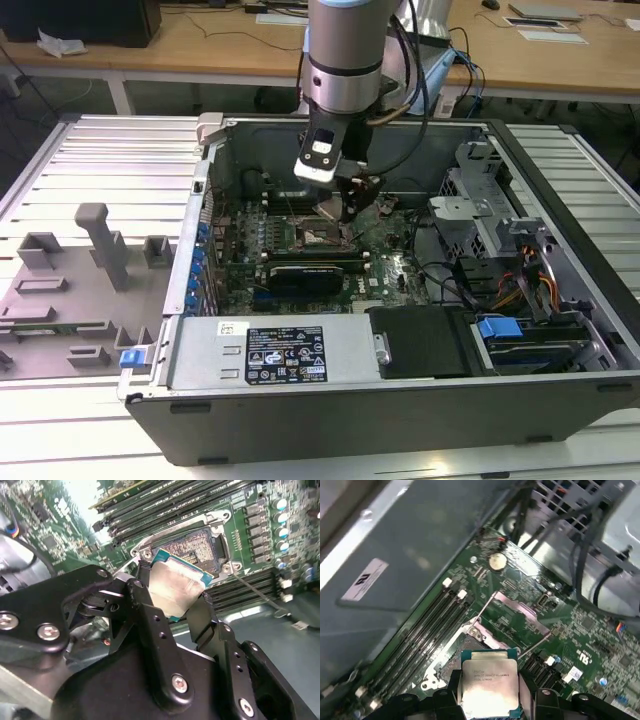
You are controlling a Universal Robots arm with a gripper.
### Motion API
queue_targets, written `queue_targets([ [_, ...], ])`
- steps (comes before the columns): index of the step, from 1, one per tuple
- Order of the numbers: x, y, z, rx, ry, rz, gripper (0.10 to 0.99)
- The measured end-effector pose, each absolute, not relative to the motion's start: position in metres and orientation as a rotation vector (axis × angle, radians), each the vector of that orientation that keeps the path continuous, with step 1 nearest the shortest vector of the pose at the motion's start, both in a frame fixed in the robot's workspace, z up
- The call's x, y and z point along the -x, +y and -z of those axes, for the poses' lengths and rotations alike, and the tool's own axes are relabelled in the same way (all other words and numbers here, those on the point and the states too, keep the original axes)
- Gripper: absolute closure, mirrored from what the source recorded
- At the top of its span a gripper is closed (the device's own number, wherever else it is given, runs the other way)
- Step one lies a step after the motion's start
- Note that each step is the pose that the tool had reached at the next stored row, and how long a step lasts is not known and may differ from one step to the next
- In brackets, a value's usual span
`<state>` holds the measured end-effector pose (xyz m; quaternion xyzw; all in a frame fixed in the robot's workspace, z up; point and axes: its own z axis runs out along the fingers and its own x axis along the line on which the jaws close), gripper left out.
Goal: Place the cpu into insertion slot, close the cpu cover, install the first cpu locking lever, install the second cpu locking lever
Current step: 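Place the cpu into insertion slot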
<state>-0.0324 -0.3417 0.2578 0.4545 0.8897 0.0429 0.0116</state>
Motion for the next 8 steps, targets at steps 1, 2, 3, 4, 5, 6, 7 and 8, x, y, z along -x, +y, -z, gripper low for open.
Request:
queue_targets([
  [1,0.0324,-0.3417,-0.2564,-1.456,2.753,-0.133,0.549],
  [2,0.0324,-0.3417,-0.2554,-1.484,2.737,-0.133,0.549],
  [3,0.0324,-0.3417,-0.2536,-1.528,2.711,-0.132,0.549],
  [4,0.0324,-0.3416,-0.2528,-1.548,2.699,-0.132,0.549],
  [5,0.0324,-0.3417,-0.2519,-1.57,2.686,-0.131,0.549],
  [6,0.0324,-0.3416,-0.2506,-1.605,2.664,-0.13,0.549],
  [7,0.0324,-0.3416,-0.2497,-1.635,2.644,-0.13,0.549],
  [8,0.0324,-0.3416,-0.2491,-1.657,2.629,-0.129,0.549],
])
